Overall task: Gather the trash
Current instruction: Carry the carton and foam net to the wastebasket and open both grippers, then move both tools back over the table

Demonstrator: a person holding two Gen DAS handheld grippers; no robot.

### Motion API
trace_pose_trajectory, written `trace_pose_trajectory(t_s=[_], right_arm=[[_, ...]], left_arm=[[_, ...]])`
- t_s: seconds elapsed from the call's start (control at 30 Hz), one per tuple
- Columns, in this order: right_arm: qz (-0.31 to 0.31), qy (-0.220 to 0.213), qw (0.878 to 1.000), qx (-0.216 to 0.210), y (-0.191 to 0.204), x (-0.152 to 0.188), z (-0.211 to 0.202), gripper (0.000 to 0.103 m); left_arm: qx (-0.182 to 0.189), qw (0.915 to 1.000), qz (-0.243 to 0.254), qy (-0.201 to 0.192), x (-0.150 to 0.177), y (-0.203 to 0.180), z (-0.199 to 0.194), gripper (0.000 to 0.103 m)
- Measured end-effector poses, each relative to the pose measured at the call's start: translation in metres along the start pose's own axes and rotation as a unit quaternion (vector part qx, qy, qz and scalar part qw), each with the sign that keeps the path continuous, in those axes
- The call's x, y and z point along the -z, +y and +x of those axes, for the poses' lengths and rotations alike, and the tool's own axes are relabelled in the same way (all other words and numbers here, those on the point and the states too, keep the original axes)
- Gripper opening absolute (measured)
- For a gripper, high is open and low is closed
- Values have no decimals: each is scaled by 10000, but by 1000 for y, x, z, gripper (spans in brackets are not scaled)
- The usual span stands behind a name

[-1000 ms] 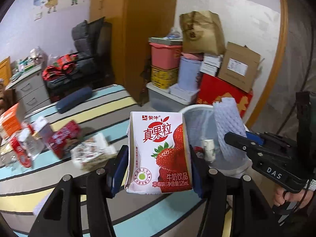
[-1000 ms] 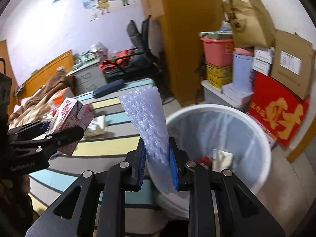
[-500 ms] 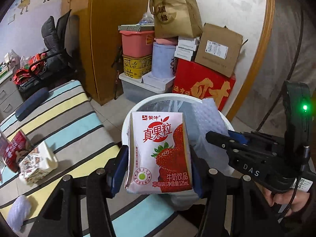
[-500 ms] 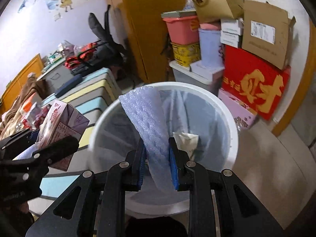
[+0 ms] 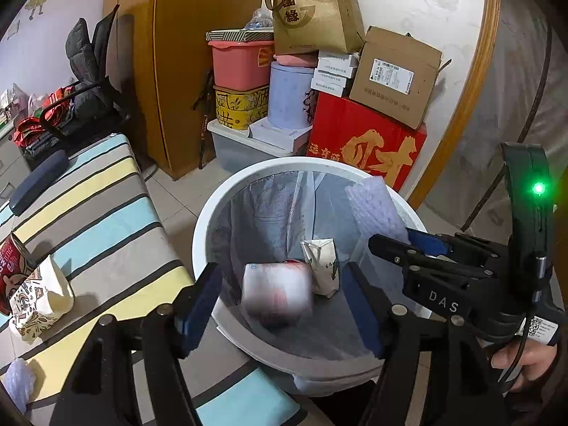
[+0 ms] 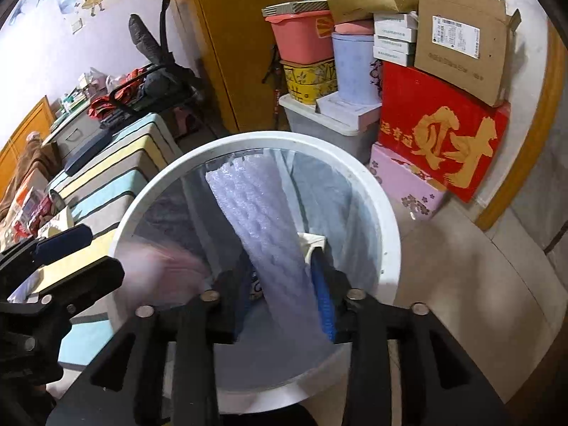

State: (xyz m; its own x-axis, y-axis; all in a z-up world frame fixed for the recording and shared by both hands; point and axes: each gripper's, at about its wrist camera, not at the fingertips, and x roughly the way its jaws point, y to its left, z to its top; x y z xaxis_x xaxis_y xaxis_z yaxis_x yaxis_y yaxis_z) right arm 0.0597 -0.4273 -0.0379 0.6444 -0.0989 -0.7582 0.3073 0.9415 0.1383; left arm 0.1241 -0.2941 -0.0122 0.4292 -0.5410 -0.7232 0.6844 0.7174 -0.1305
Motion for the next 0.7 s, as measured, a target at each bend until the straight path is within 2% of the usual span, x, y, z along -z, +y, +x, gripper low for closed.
trace_pose_trajectory(t_s=[0.03,0.1,0.3,0.7], right_arm=[[38,-2,10000,-33,-2,0,0,53],[95,-22,9999,-81,-3,0,-1,57],[95,-106,9999,-25,1,0,-4,57],[11,-435,9988,-210,23,0,-26,57]], left_arm=[[-7,10000,-12,6,0,0,0,73],[-12,10000,-28,14,0,1,0,74],[-39,9999,-117,-70,3,7,-10,75],[-245,9981,-320,-472,12,31,-55,75]])
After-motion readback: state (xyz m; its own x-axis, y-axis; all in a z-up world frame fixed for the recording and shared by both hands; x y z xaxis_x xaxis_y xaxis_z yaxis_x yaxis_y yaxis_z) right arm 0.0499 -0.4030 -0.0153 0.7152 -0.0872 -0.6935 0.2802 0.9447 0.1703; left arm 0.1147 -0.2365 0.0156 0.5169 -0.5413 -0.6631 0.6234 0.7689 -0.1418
